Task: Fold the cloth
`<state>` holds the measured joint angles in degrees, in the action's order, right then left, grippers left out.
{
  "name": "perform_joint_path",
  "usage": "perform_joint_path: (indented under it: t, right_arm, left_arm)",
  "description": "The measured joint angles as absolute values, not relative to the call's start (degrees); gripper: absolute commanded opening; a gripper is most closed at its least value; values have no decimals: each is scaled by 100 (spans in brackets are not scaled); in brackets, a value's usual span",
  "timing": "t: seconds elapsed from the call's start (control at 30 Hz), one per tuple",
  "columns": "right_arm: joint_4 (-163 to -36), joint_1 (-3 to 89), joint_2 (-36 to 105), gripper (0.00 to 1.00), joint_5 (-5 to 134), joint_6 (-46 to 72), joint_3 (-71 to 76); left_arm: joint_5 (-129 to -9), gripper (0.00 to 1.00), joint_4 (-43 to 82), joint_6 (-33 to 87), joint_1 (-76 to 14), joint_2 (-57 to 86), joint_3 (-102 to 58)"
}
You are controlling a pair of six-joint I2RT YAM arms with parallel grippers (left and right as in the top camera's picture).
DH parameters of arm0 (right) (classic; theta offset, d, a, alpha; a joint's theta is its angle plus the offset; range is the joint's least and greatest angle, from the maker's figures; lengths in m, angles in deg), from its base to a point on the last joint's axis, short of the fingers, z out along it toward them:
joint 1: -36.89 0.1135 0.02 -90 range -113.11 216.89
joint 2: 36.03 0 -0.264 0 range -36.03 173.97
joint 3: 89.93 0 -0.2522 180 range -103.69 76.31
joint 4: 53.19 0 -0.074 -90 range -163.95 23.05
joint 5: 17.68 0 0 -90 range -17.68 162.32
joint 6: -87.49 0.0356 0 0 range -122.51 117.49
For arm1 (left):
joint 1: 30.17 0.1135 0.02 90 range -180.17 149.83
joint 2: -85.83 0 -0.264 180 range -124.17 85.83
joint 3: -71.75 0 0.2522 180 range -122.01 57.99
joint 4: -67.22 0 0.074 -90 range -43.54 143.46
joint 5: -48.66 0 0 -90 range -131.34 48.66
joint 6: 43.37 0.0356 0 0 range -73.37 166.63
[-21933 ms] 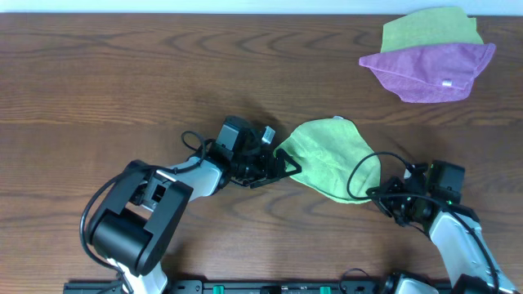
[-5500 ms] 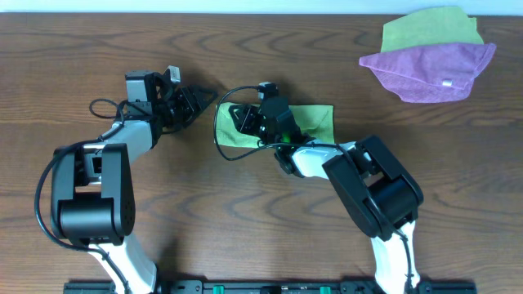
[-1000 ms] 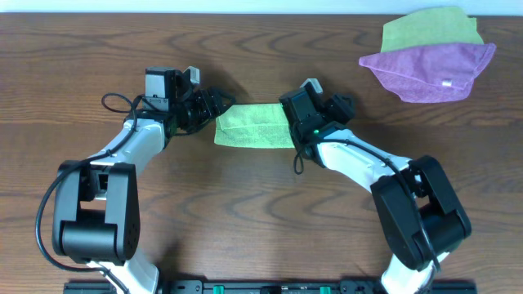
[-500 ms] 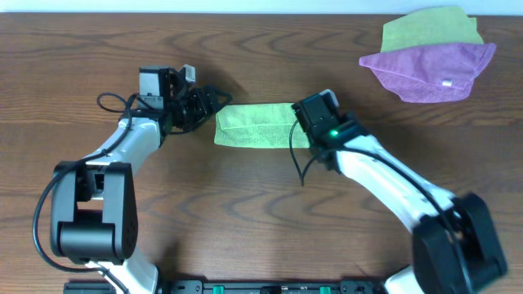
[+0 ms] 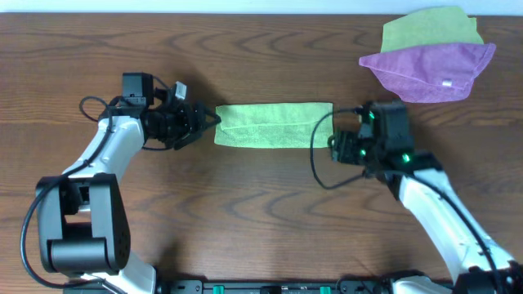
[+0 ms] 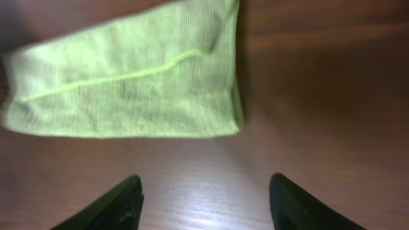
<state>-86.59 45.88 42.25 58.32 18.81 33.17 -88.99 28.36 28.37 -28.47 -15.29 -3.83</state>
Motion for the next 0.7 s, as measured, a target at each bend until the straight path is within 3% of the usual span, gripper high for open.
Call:
perform_joint_path:
  t: [0.03, 0.07, 0.23, 0.53, 0.7]
  right_arm:
    - [-8290, 4492, 4166, 71, 5561, 1927, 3595]
    - [-7995, 4415, 4124, 72, 5318, 1999, 3824]
    - [-6946, 4232, 4104, 75, 4529, 2524, 4574]
    - [-6509, 4225, 4104, 80, 4232, 3405, 4718]
    - [-6349, 4223, 4102, 81, 4330, 3803, 4718]
  left_arm:
    - [-8893, 81, 2836, 2887, -2830, -1529, -383]
    - [-8895, 72, 2858, 2909, -2825, -1529, -383]
    - [-8703, 7, 3511, 2778, -3059, -1529, -381]
    - [-7063, 6, 4335, 2406, -4239, -1542, -383]
    - [-6502, 6, 4678, 2384, -4399, -1883, -383]
